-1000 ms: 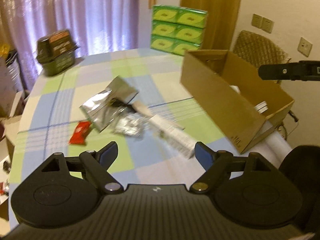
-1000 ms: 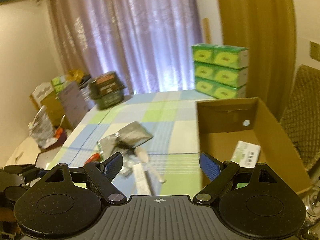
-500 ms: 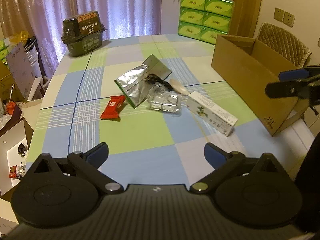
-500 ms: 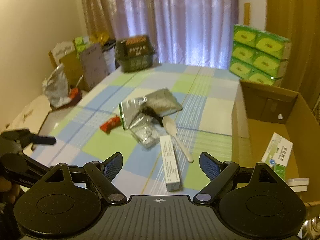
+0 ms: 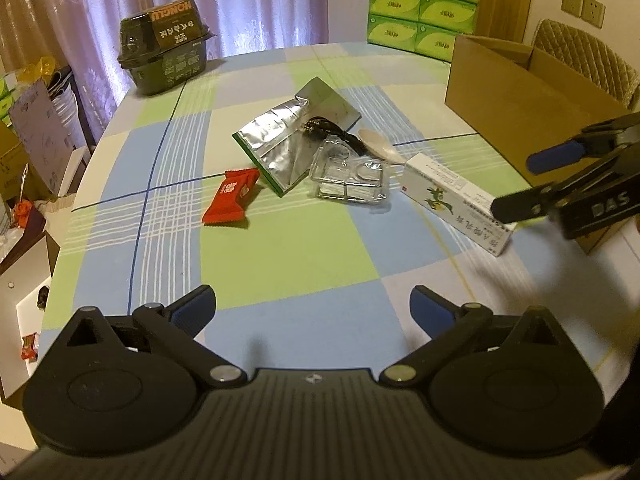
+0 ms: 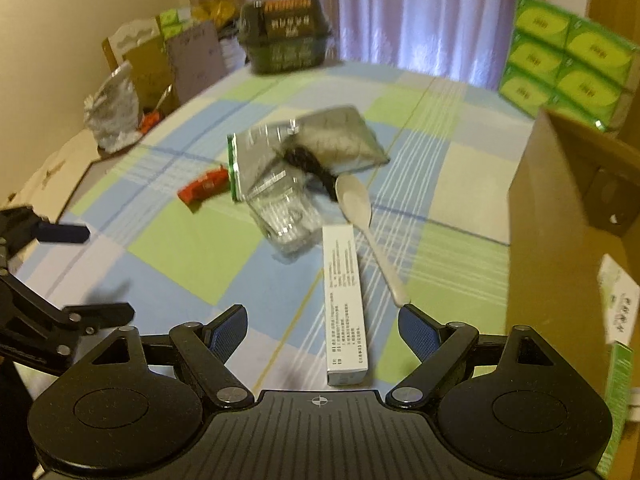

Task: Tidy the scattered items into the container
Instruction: 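Move both tools back toward the remaining items on the table, then grasp the white tube box with the right tool while the left tool grasps the clear soap rack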

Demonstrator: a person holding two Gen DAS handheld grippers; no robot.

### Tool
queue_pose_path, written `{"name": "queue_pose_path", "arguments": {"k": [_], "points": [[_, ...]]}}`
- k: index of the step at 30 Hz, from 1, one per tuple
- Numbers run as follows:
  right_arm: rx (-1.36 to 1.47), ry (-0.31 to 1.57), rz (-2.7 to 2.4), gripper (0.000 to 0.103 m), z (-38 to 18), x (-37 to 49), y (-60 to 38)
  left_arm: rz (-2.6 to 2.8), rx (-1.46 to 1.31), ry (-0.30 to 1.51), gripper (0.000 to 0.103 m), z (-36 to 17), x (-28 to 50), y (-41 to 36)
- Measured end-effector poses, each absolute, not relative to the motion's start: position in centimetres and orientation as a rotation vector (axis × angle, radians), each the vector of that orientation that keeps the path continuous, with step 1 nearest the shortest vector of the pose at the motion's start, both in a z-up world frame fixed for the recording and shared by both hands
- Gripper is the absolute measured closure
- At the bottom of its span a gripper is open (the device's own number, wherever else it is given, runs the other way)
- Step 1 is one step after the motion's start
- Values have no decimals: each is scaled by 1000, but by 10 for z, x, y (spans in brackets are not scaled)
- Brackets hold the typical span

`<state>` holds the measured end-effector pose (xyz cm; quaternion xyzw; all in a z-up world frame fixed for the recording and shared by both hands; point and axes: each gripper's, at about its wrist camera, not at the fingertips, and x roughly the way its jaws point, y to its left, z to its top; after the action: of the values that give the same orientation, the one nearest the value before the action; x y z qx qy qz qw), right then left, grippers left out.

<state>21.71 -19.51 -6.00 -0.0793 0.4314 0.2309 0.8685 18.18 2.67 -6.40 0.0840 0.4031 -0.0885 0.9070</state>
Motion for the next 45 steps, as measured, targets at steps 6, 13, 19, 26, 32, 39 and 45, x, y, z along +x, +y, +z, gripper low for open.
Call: {"name": "queue_pose_path", "arguments": {"k": [6,13,19,26,32,39,45], "points": [[-181,975,487,23,-84,248,-196,-211,205,827,2,-76,201,19],[-173,1037,517,34,-97,270,-190,-271,222,819,2,-84,226,7],[-195,1084,509,67,-107,279,-185,-312,250,800,2,-89,247,0],[-156,1069,481,74,-99,277,-193,-372,296,772,2,-97,277,-15],[-113,1056,466,74,-93,277,-197,-391,255,790,2,-108,308,-22],[-104,1059,460,74,-94,278,-199,-360,289,792,31,-117,324,-32],[-110,1068,465,74,-96,278,-201,-359,297,813,36,-114,299,-28]]}}
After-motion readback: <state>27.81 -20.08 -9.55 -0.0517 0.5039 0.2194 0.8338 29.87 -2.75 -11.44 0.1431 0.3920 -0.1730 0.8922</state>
